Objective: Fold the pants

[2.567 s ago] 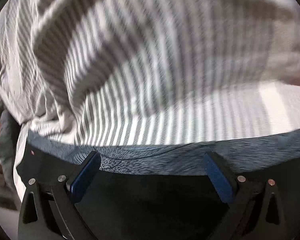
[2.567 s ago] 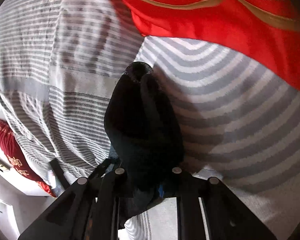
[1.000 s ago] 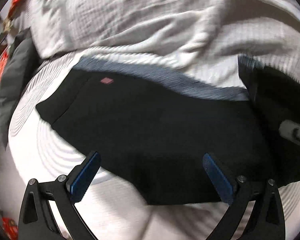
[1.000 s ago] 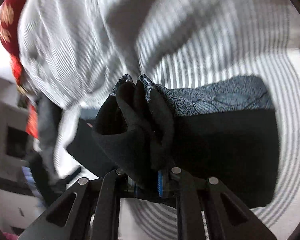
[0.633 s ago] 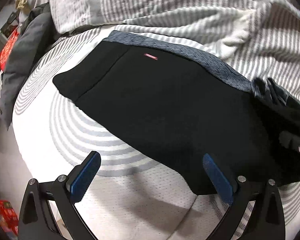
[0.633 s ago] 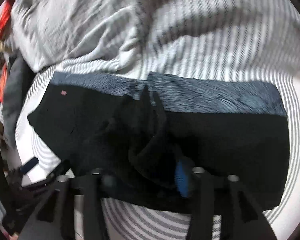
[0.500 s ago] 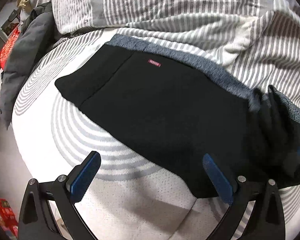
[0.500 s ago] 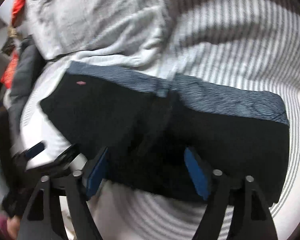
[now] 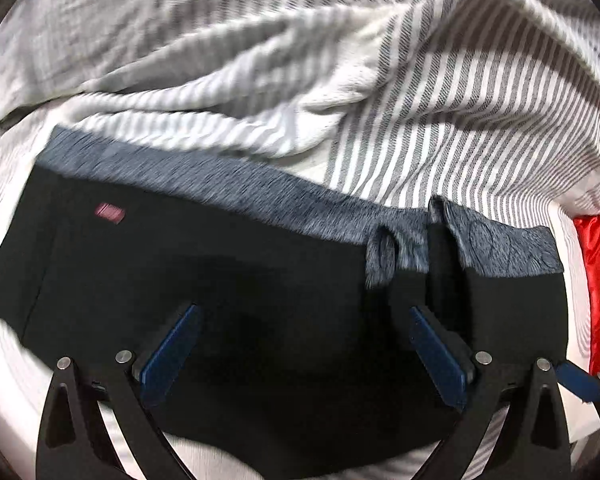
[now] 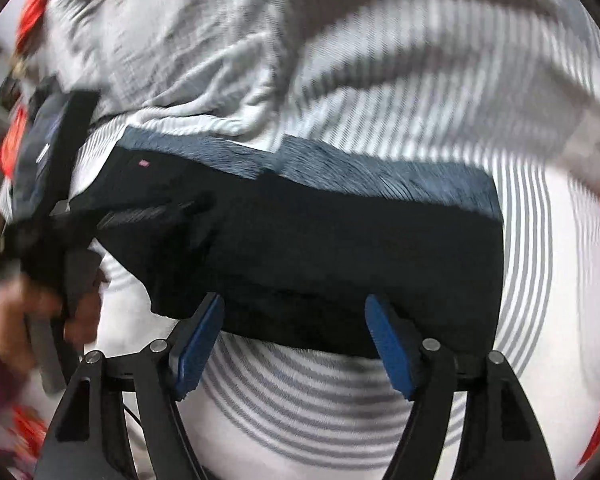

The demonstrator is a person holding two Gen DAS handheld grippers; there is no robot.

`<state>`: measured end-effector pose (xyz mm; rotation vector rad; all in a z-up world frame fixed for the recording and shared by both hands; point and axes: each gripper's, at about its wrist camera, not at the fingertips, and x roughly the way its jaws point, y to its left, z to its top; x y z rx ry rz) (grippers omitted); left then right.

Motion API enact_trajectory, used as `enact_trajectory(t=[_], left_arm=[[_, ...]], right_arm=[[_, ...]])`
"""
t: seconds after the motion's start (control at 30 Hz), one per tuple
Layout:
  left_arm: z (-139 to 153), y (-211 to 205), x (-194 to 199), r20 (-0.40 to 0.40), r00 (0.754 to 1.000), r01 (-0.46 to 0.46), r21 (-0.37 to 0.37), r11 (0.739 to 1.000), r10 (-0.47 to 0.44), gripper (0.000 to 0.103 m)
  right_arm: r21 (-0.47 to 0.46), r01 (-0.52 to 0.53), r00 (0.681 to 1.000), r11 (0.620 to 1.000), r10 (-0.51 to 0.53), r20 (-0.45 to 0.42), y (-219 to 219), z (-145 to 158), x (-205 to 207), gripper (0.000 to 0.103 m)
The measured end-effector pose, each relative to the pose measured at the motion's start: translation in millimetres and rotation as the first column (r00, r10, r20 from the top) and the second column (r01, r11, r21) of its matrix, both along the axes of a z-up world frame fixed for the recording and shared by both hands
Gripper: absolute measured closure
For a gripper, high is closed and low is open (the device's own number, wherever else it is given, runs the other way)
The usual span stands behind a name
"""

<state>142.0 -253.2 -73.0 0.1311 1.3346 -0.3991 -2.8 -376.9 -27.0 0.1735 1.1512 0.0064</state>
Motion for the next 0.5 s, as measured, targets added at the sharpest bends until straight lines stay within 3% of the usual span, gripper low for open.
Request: enact_trajectory(t=[0.17,0.27,0.4,0.43,0.5], left_arm=[[-16.9,-15.3,17.5,-0.05,0.998,0.038,-0.011,0.999,-0.039,0.0],[-20.6,-25.4,20.4,-0.044,0.996,0.072,-0.016,0.997,-0.073,0.001],[-32.0,-39.0,21.7,-0.087,0.988,0.129,-0.04,0.991,-0.132,0.029],[-34.4,-42.5,21.6,-0.092,0.986,0.137,-0.046,0.99,-0.141,0.032],[-34.6,-47.4,21.8,-0.092,0.983,0.153,-0.071,0.986,-0.159,0.051]], right_arm=[[-0.198,-0.127,0.989,0.972,0.14,0.053,34.8,-9.9,8.1,0.042],[-0.293,-0.159,0.979,0.943,0.189,0.075,46.2,-18.0,9.7,0.043],[-0.356,-0.206,0.97,0.911,0.238,0.046,56.4,-41.3,17.5,0.044],[-0.347,-0.217,0.969,0.912,0.244,0.036,56.6,-46.6,20.1,0.059],[-0.333,-0.219,0.969,0.917,0.243,0.033,54.8,-48.5,21.0,0.081]])
